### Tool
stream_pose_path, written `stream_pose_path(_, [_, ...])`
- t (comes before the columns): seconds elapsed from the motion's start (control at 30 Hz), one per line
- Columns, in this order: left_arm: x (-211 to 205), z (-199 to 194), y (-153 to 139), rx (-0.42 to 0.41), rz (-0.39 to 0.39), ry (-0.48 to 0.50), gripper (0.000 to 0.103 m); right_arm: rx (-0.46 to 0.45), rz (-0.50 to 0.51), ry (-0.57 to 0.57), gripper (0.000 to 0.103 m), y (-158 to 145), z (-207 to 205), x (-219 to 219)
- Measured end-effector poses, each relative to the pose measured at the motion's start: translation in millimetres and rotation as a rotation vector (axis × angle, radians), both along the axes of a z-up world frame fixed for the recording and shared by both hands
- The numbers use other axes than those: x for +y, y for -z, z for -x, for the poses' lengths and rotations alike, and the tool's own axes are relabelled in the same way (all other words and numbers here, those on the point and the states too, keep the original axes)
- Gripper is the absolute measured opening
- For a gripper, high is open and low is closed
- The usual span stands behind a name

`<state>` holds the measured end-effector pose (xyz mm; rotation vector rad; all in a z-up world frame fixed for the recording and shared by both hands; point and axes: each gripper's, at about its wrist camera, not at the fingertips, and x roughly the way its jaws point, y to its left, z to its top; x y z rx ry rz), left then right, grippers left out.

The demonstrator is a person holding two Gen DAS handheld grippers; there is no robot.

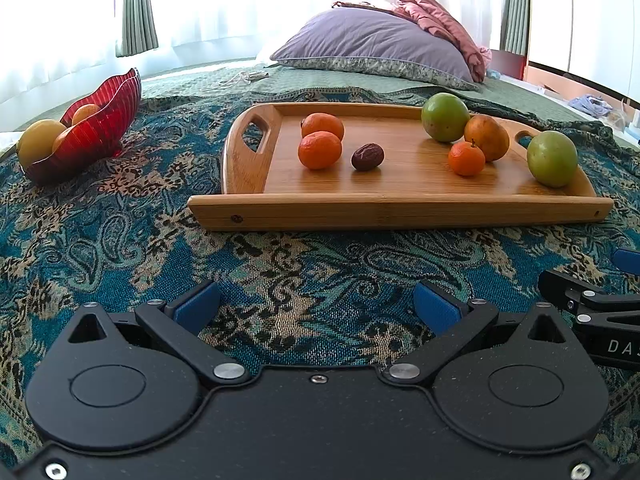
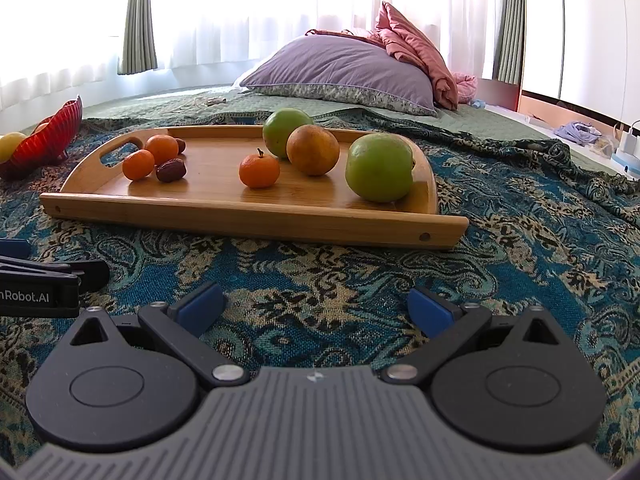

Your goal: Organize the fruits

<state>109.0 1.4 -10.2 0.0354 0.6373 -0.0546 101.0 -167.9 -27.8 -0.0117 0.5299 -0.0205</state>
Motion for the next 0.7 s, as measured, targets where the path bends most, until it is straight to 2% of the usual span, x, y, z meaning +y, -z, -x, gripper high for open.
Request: stream_pose_path(0.7, [0.1, 1.1, 0.5, -0.002, 0.000, 0.000, 0.103, -0.005, 0.005, 0.003, 0.103, -0.3, 0.8, 0.2])
